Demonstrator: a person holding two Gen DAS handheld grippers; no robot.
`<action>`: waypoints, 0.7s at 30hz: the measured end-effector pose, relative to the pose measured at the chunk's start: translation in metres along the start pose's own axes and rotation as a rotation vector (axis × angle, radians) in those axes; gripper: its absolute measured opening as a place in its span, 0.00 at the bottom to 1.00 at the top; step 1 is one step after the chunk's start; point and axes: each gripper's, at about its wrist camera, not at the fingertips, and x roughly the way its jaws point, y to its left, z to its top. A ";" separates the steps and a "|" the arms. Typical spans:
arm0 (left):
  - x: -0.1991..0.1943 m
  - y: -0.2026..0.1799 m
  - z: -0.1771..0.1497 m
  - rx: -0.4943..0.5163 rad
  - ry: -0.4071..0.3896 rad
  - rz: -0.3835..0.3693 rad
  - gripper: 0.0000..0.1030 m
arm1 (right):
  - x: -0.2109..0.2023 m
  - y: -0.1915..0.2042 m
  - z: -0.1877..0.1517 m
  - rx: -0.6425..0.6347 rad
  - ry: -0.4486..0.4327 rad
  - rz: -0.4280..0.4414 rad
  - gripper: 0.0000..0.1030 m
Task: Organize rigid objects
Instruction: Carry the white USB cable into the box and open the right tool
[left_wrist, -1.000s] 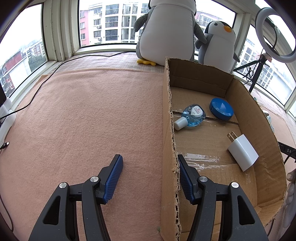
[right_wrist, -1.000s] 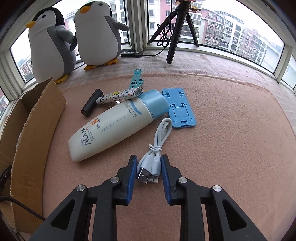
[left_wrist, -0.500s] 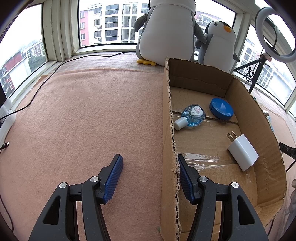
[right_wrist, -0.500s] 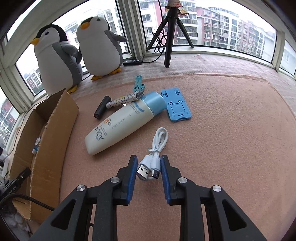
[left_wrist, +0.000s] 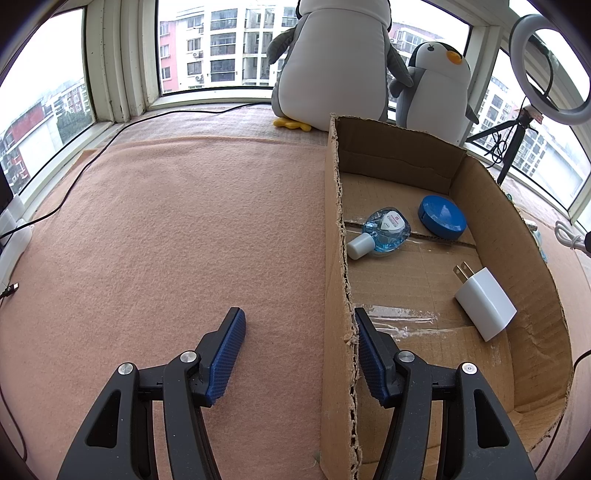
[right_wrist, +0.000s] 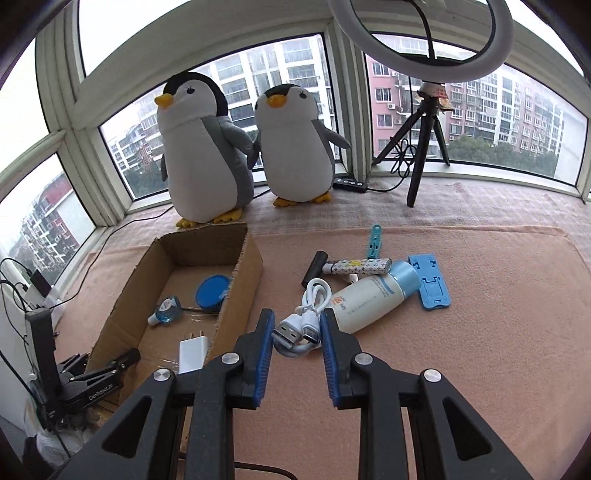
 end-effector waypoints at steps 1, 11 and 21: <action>0.000 0.000 0.000 0.000 0.000 0.000 0.61 | -0.001 0.007 0.001 -0.014 0.000 0.018 0.22; 0.000 0.000 0.000 0.000 0.000 0.000 0.61 | 0.005 0.077 -0.018 -0.134 0.076 0.223 0.22; 0.000 0.000 0.000 0.000 0.000 -0.001 0.61 | 0.017 0.105 -0.036 -0.189 0.130 0.261 0.22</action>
